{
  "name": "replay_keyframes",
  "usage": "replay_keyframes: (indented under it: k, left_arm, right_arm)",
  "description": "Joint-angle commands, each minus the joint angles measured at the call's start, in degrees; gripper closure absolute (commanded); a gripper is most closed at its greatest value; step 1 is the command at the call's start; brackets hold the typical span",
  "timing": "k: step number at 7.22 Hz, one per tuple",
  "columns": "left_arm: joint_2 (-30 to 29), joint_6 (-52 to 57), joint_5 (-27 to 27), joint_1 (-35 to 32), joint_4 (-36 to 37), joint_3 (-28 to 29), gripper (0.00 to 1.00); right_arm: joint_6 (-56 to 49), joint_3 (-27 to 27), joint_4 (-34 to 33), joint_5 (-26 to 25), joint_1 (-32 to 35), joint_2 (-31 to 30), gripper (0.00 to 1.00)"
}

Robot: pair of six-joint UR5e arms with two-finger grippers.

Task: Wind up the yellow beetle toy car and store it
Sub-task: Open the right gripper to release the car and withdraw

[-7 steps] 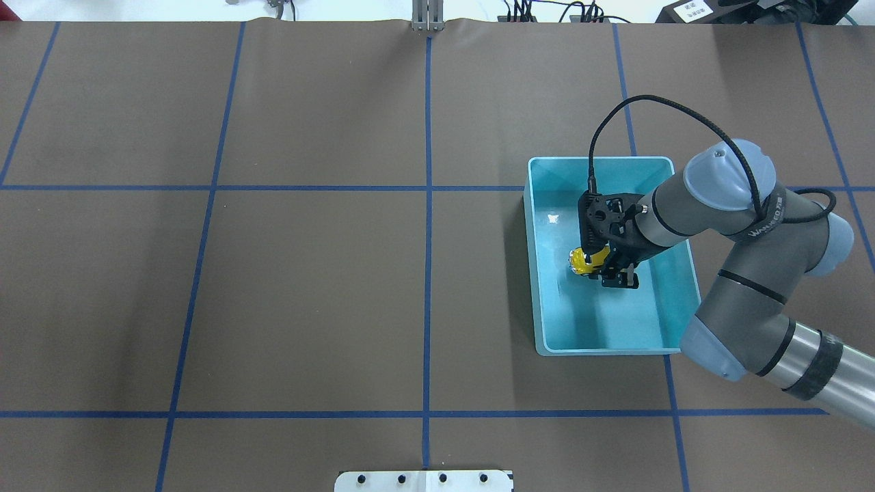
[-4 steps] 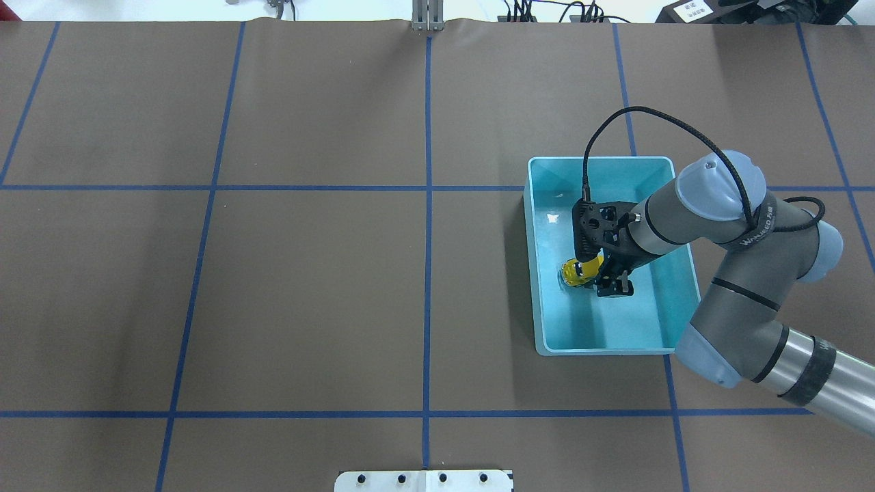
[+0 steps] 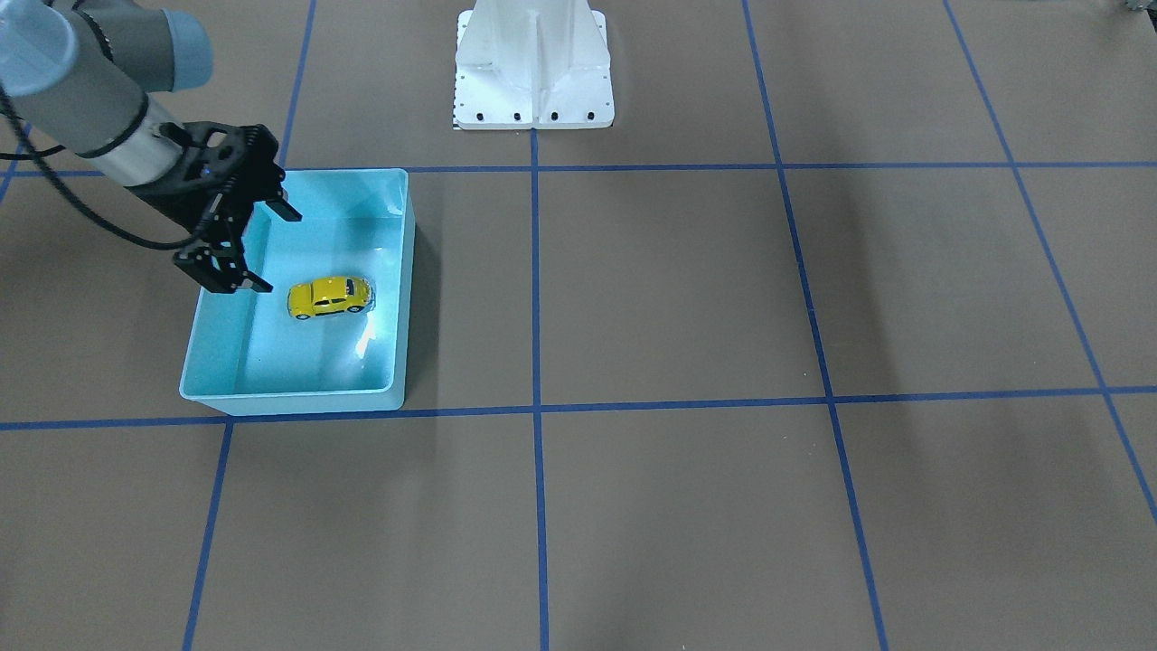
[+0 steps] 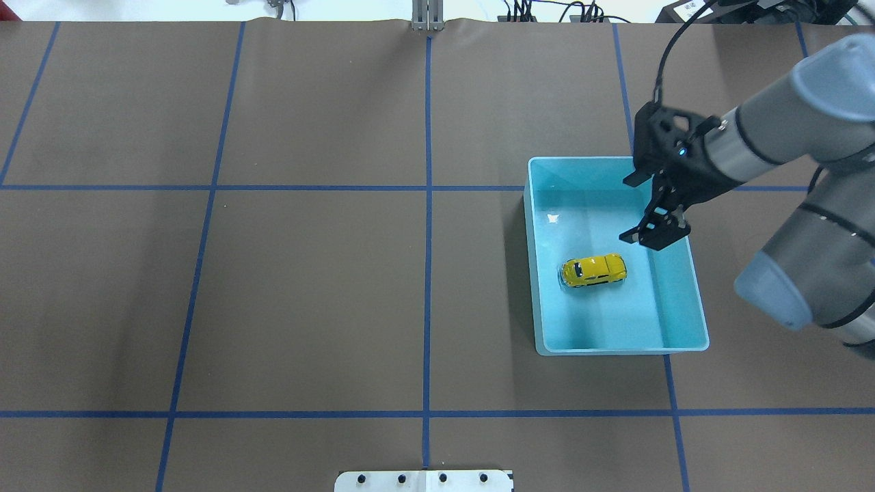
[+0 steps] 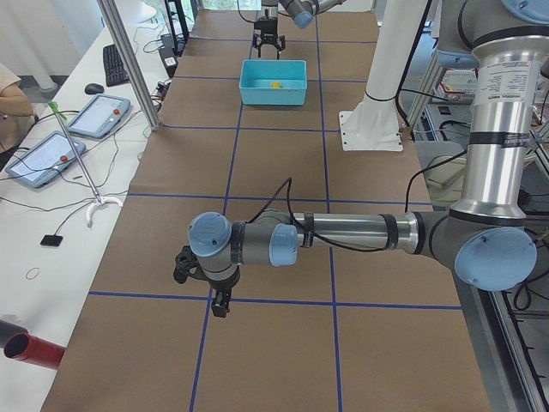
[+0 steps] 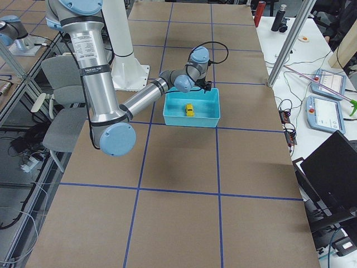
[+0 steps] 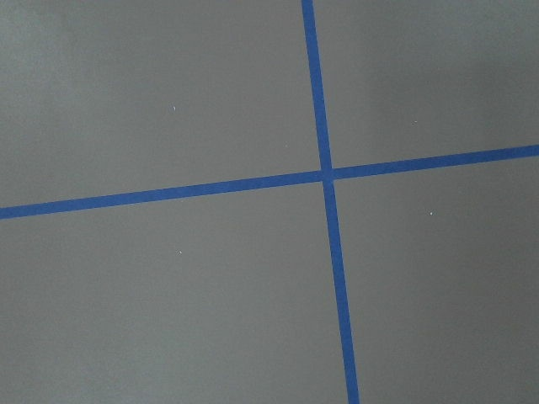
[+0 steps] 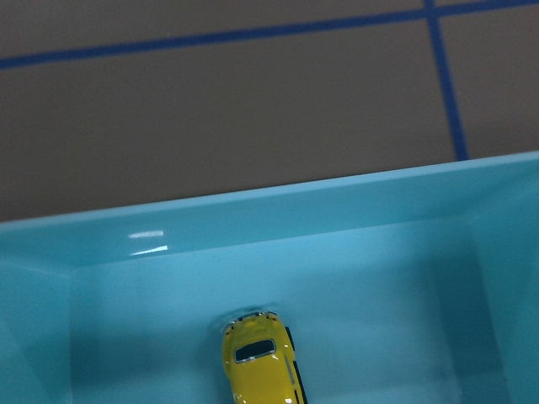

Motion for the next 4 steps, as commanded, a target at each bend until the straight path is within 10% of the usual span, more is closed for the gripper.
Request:
replay_keyframes:
  k: [1, 4]
  left_arm:
    - [0.0, 0.0, 0.0, 0.0, 0.0, 0.1, 0.00]
    - [0.0, 0.1, 0.0, 0.0, 0.0, 0.5, 0.00]
  right_arm:
    - [11.2, -1.0, -3.2, 4.3, 14.1, 0.6, 0.00]
    - [13.7, -15.1, -5.2, 1.3, 27.1, -3.3, 0.00]
